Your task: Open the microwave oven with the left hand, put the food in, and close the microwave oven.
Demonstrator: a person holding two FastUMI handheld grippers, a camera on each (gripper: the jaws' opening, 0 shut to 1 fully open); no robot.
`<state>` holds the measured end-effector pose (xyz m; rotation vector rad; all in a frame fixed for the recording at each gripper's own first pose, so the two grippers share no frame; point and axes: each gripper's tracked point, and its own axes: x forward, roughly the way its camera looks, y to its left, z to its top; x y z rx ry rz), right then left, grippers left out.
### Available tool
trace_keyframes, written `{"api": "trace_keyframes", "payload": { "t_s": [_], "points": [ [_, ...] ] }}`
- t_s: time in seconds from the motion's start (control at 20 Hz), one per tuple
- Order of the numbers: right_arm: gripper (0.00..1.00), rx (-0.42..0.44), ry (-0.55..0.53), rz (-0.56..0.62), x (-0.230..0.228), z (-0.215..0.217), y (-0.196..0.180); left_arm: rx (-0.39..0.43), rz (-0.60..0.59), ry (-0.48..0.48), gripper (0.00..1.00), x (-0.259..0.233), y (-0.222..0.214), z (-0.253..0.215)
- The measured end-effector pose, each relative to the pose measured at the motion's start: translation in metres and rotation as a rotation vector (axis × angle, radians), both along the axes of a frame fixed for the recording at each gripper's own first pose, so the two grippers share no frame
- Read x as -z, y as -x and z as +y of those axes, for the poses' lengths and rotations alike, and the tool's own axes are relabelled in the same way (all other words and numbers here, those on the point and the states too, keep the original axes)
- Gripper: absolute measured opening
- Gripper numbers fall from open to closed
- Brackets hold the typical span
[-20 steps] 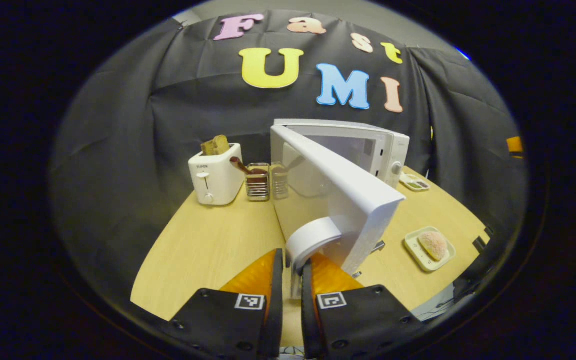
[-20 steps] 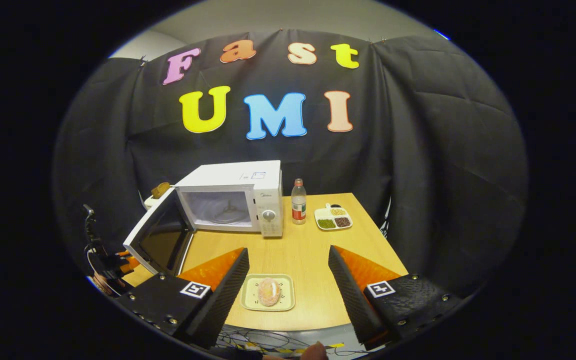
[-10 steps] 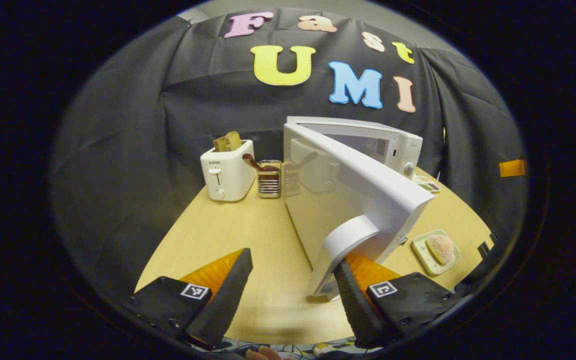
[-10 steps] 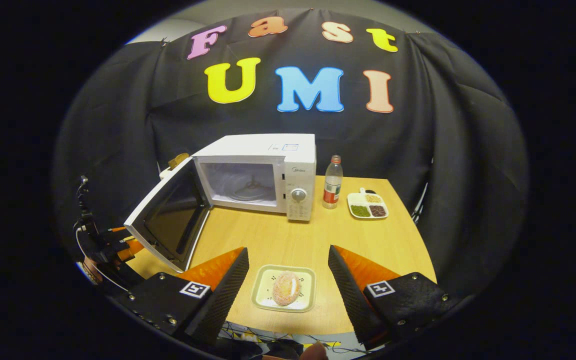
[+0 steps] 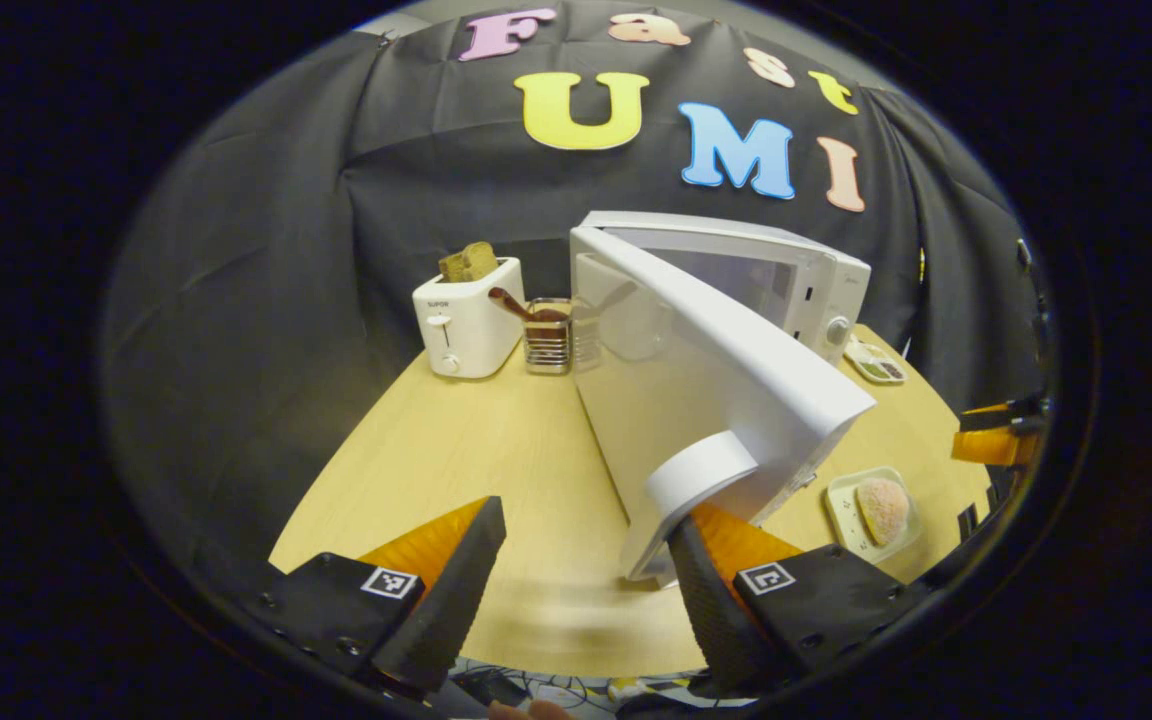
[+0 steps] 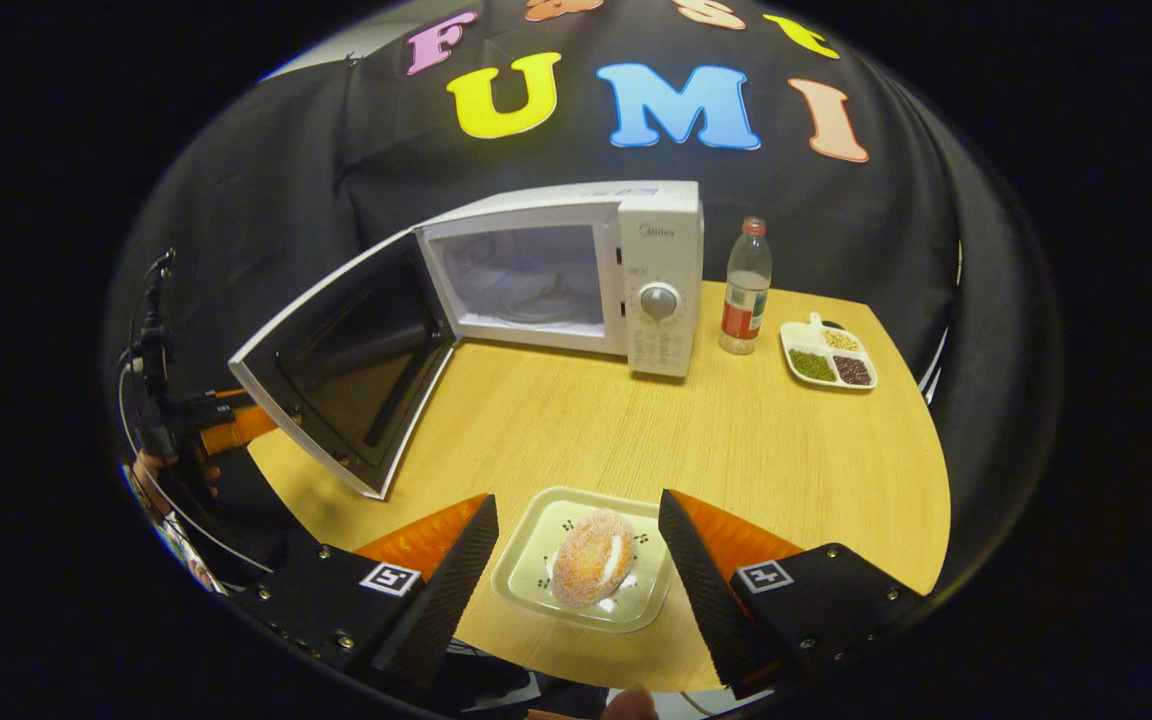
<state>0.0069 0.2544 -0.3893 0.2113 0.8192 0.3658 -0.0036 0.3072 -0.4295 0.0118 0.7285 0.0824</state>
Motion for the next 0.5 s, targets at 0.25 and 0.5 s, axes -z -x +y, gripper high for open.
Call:
{"api": "trace_keyframes", "payload": {
  "t_s": [0.25, 0.5],
  "points": [
    [0.99, -0.012, 0.034, 0.070, 0.047, 0.012, 0.001, 0.050, -0.017, -0.082, 1.00, -0.033, 0.026, 0.003],
    [0.99, -0.012, 0.052, 0.120, 0.075, 0.030, 0.005, -0.083, -0.087, -0.004, 1.00, -0.104, 0.064, -0.007]
  ]
}}
